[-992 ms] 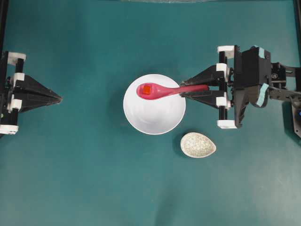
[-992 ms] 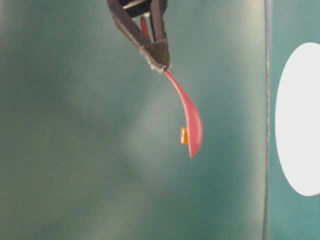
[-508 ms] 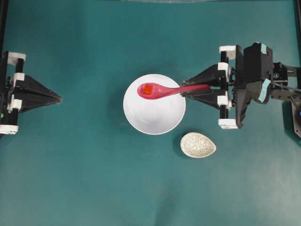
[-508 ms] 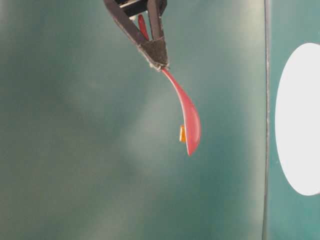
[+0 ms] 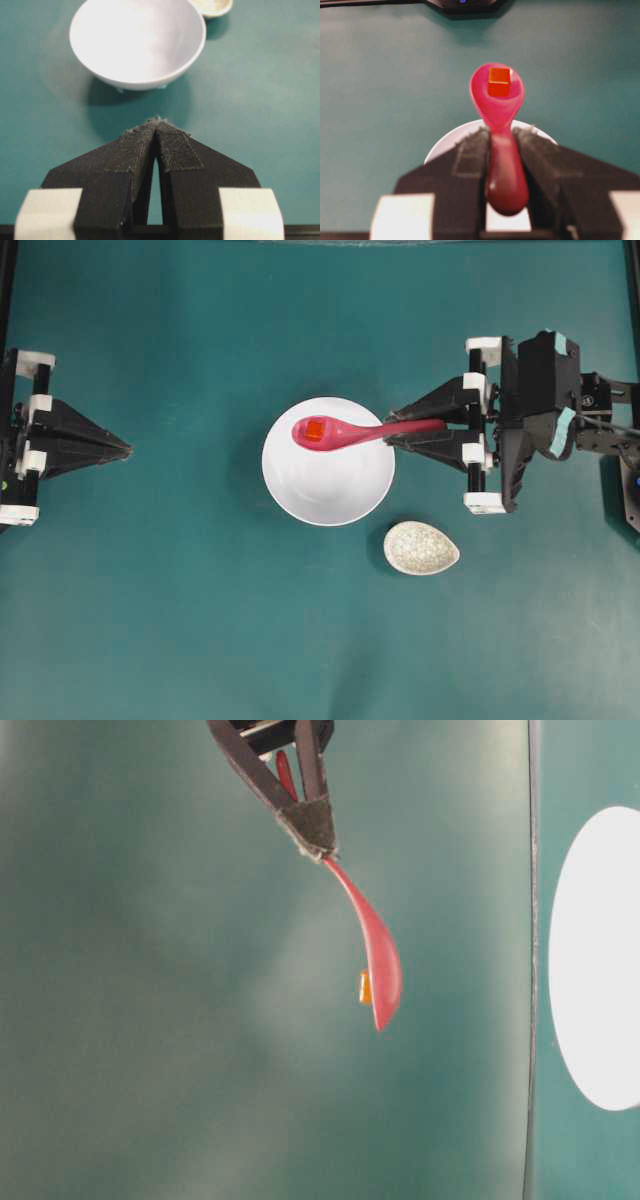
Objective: Grip the spoon and scoop the red block from the bowl with right arm.
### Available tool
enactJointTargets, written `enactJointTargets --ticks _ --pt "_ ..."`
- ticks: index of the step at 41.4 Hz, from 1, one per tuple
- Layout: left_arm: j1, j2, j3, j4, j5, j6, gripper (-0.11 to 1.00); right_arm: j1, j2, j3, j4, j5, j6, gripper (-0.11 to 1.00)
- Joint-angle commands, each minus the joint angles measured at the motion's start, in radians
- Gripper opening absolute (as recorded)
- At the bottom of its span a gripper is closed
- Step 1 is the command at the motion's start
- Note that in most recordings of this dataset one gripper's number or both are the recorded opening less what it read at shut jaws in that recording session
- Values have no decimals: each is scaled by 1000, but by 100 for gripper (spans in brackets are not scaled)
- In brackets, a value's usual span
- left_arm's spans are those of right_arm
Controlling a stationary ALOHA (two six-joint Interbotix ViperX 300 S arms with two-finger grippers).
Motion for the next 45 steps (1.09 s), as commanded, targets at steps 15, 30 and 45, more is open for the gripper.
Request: enactJointTargets --ticks 15,30,45 --pt "-3 11 -21 2 -25 -2 0 2 -15 -12 0 2 2 24" --pt "-3 11 -21 2 -25 -3 0 2 -15 -12 0 0 2 24" --pt "-3 11 -21 2 -25 -3 0 2 -15 -12 2 2 2 24"
